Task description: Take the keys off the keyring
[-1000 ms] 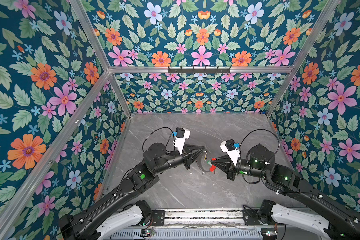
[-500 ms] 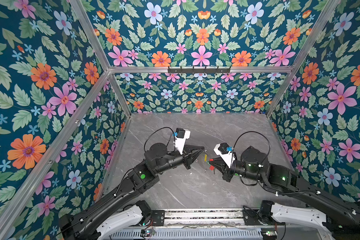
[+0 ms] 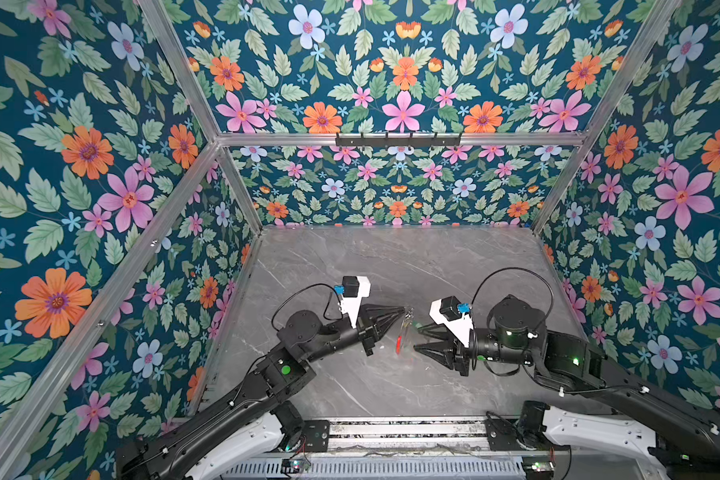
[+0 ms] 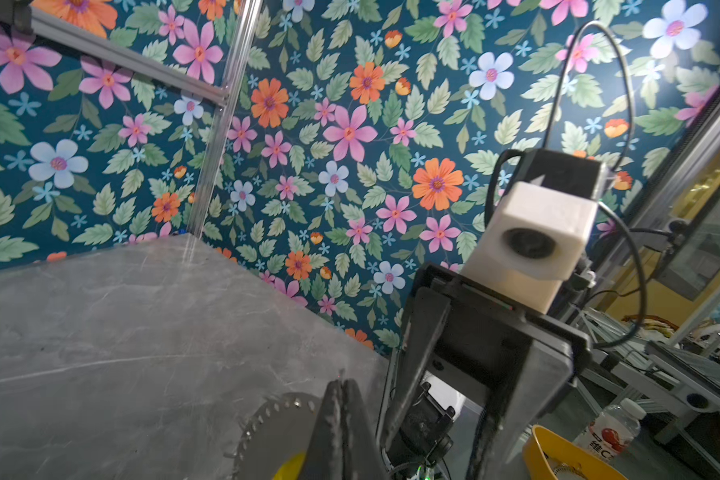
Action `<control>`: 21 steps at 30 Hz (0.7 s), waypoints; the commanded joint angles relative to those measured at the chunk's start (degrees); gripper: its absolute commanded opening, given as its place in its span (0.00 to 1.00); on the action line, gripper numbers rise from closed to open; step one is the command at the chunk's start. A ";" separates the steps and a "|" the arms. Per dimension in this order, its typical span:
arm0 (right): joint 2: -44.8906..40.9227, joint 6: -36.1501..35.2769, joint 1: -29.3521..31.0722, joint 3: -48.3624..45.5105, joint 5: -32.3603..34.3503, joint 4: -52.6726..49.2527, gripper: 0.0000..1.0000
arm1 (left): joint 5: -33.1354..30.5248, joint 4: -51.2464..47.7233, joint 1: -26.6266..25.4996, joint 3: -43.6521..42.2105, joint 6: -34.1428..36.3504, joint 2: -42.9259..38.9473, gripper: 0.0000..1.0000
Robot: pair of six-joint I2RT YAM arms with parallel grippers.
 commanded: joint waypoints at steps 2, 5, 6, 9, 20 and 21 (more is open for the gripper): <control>-4.34 -0.04 0.03 -3.12 -0.88 6.13 0.42 | 3.21 14.46 0.08 -2.39 0.21 -0.35 0.00; -7.45 0.92 0.00 -5.73 3.44 10.65 0.42 | 5.23 18.83 0.02 -3.82 -0.93 0.09 0.00; -7.94 1.06 0.00 -6.23 4.41 11.50 0.42 | 6.12 19.99 0.08 -3.95 -1.32 0.33 0.00; -8.69 2.20 0.01 -7.22 6.22 14.46 0.43 | 9.33 23.72 0.09 -4.23 -3.22 1.57 0.00; -6.90 3.08 0.00 -6.31 3.92 18.78 0.40 | 15.43 29.98 0.00 -4.41 -7.99 4.49 0.00; -6.63 3.05 0.00 -6.17 3.85 18.68 0.40 | 15.57 30.17 0.03 -4.47 -8.07 4.49 0.00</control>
